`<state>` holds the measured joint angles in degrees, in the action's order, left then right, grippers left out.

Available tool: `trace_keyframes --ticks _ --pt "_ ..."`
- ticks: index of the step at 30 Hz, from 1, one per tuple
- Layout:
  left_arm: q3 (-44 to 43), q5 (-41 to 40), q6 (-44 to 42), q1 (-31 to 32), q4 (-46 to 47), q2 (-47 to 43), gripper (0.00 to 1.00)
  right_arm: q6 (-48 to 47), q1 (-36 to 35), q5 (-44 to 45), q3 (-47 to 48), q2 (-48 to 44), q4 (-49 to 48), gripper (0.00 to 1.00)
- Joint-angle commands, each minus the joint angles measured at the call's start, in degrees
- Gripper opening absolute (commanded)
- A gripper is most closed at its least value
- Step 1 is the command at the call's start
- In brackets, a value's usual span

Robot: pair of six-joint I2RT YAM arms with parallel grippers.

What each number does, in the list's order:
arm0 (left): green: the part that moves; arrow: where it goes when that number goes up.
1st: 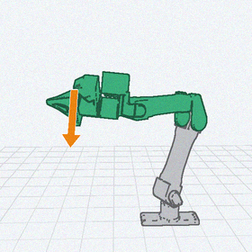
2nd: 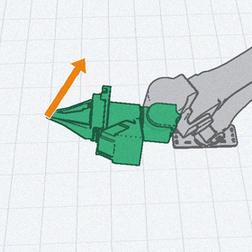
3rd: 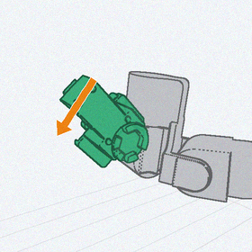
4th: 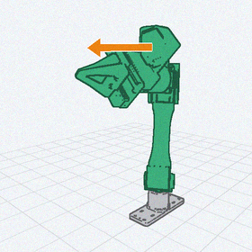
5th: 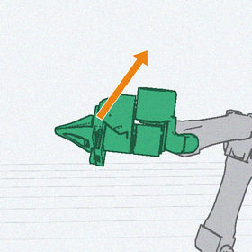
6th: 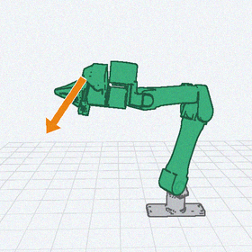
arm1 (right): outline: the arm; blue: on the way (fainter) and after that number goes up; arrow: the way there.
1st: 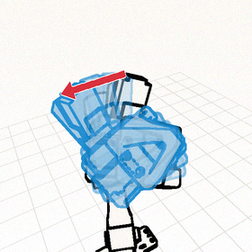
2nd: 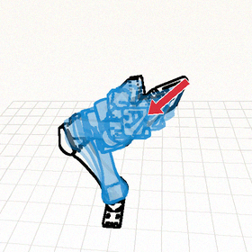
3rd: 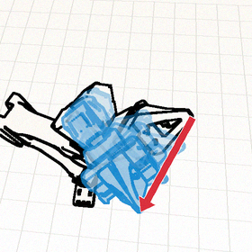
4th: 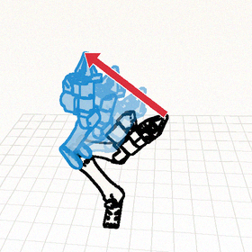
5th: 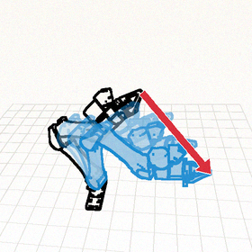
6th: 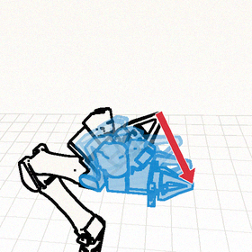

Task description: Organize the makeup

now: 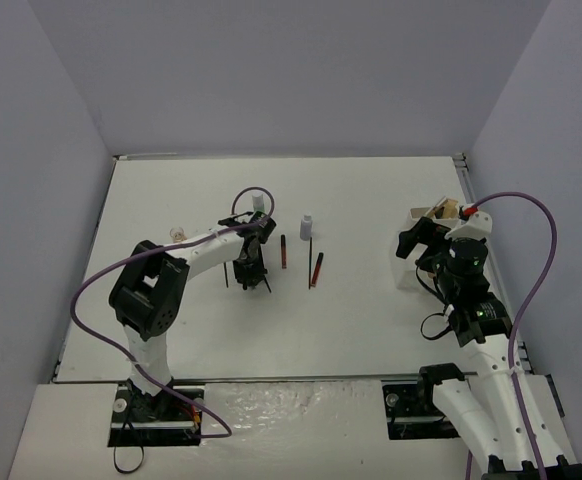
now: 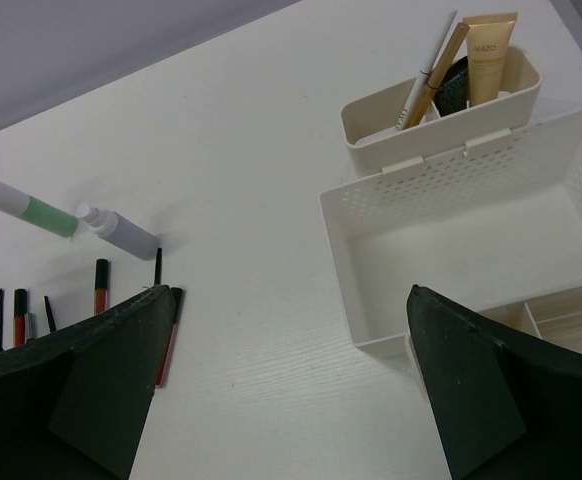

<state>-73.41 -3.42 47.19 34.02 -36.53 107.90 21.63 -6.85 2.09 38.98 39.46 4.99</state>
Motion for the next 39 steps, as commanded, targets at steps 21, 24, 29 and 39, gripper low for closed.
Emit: trace_keyframes --ticks 21,24,29,39 --pt "-4.6 -11.7 -17.5 10.3 2.4 -18.3 0.0 -1.5 -0.6 -18.9 8.3 2.9 -1.6 0.99" --pt "-2.7 -13.8 -24.7 15.9 10.4 -23.9 0.0 -0.2 -1.0 -27.2 12.2 6.2 -1.8 0.99" --pt "2.6 -8.8 -34.8 19.6 22.3 -31.7 0.0 0.7 -2.1 -36.9 17.4 10.4 -3.2 0.98" --pt "-0.4 -1.1 -42.2 23.7 26.7 -33.9 0.0 1.1 -9.6 -43.0 22.5 16.5 -6.8 0.94"
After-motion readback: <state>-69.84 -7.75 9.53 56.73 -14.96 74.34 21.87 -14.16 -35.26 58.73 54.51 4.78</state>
